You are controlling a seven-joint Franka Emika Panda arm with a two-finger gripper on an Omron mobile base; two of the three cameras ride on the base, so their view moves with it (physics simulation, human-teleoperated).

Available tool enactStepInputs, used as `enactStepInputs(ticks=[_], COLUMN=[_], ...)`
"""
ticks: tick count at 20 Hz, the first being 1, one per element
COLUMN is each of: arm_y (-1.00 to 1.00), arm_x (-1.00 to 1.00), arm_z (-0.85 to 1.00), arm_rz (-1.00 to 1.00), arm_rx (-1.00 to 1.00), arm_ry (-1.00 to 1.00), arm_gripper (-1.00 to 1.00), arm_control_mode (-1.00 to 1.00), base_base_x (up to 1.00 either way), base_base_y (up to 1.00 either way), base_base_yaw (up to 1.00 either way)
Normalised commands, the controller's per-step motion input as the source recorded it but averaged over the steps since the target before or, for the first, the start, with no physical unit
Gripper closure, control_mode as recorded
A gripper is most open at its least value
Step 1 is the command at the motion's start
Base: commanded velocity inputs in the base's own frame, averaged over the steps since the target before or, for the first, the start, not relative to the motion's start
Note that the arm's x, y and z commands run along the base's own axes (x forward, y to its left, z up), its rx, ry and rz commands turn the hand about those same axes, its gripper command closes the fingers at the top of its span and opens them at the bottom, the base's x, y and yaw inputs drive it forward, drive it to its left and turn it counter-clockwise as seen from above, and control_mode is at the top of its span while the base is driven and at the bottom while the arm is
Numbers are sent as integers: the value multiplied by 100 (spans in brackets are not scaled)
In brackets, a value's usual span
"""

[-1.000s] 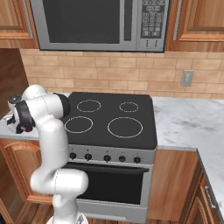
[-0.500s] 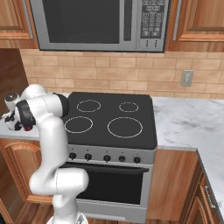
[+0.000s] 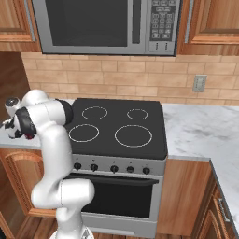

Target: Four empty soda cans are scattered around the kitchen. Gather all the cans and cluster them next to the stove for recycling.

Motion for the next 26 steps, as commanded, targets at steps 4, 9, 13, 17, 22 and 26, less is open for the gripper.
enactStepInputs(ticks=[4, 9, 13, 17, 22, 26], arm_y=[-2, 0, 0, 0, -22, -37], arm_x=[-1, -8, -24, -35, -63, -71], arm_z=[0, 14, 42, 61, 58, 70], arm_rz=[0, 0, 0, 0, 0, 0], arm_rx=[0, 0, 0, 0, 1, 5], arm_ry=[-4, -10, -13, -9, -10, -10], arm_gripper=[-100, -100, -100, -100, -100, -100], arm_control_mode=[-100, -100, -100, -100, -100, -100], base_base_x=[0, 0, 0, 0, 0, 0], base_base_y=[0, 0, 0, 0, 0, 0], base_base_yaw=[0, 0, 0, 0, 0, 0])
